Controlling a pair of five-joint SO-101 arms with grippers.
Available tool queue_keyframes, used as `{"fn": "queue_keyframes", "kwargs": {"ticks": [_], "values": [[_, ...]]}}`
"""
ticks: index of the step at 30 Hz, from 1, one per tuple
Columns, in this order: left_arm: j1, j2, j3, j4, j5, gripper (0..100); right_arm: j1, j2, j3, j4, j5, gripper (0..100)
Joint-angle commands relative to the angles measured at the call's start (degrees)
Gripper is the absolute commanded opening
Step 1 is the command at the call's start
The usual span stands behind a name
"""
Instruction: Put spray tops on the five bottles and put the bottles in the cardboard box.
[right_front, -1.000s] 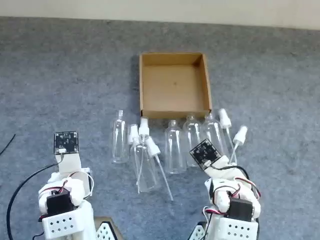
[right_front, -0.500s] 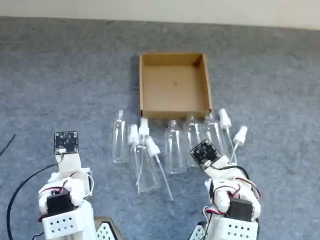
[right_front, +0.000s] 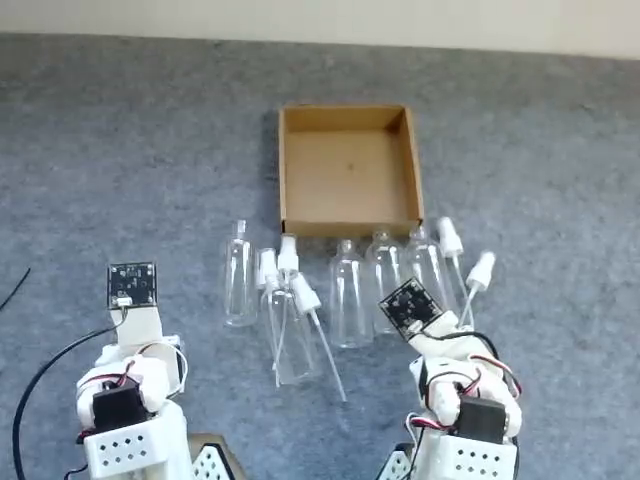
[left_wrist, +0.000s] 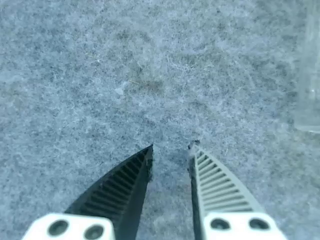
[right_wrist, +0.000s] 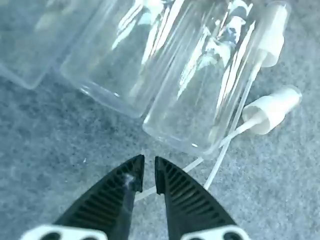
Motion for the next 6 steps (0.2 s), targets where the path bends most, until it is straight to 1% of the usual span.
{"fn": "queue_keyframes", "kwargs": {"ticks": [1,6], "values": [[0.9,-0.7,1.2,0.4,-0.2,11,0.0,0.2,7.1,2.2,1.2,0.7],[0.9,-0.7,1.2,0.4,-0.2,11,0.0,0.2,7.1,2.2,1.2,0.7]]}}
